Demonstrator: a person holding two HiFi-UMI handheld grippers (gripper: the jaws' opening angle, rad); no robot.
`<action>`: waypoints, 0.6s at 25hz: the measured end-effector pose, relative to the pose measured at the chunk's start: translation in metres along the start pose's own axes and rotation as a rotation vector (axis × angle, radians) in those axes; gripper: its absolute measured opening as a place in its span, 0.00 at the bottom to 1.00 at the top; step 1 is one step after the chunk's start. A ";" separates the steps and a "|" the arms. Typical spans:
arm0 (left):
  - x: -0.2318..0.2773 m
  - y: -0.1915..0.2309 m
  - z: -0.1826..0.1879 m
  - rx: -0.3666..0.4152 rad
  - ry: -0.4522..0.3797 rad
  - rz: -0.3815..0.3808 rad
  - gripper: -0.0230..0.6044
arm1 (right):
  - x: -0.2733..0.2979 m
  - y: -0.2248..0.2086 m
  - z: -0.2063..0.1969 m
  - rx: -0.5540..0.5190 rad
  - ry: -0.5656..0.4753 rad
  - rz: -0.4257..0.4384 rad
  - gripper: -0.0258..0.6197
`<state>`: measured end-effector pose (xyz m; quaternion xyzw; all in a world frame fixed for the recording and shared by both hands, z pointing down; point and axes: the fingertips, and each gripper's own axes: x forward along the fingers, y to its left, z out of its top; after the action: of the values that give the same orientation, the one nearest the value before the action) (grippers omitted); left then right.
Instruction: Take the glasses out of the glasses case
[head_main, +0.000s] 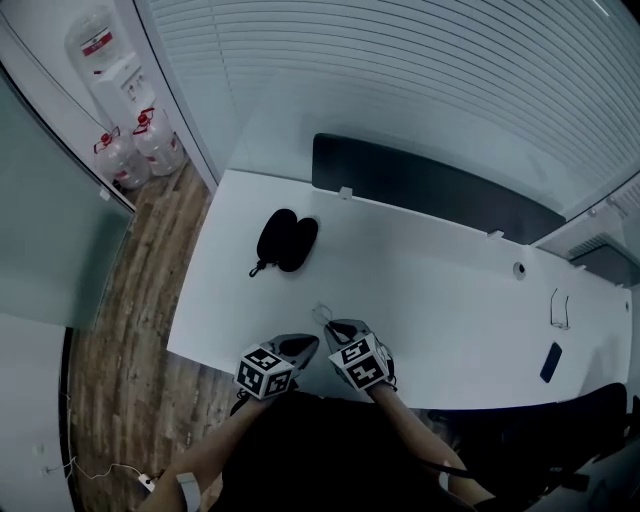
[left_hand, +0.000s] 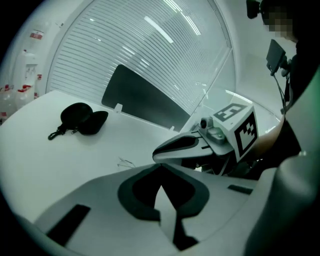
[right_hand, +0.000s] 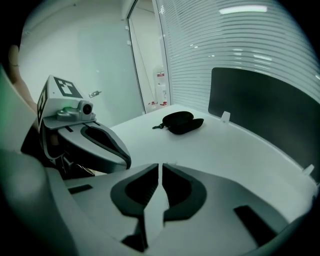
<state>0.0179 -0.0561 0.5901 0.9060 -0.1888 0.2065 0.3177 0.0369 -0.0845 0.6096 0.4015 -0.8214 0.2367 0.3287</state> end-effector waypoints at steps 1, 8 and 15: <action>-0.003 -0.001 0.000 -0.004 -0.016 0.014 0.05 | -0.003 0.002 0.000 0.002 -0.011 0.007 0.09; -0.019 -0.017 0.004 0.048 -0.136 0.133 0.05 | -0.029 0.021 -0.004 0.122 -0.145 0.130 0.07; -0.023 -0.060 -0.004 0.048 -0.247 0.195 0.05 | -0.060 0.040 -0.027 0.102 -0.207 0.168 0.07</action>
<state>0.0253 -0.0050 0.5520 0.9092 -0.3084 0.1276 0.2488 0.0415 -0.0135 0.5788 0.3696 -0.8686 0.2622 0.2004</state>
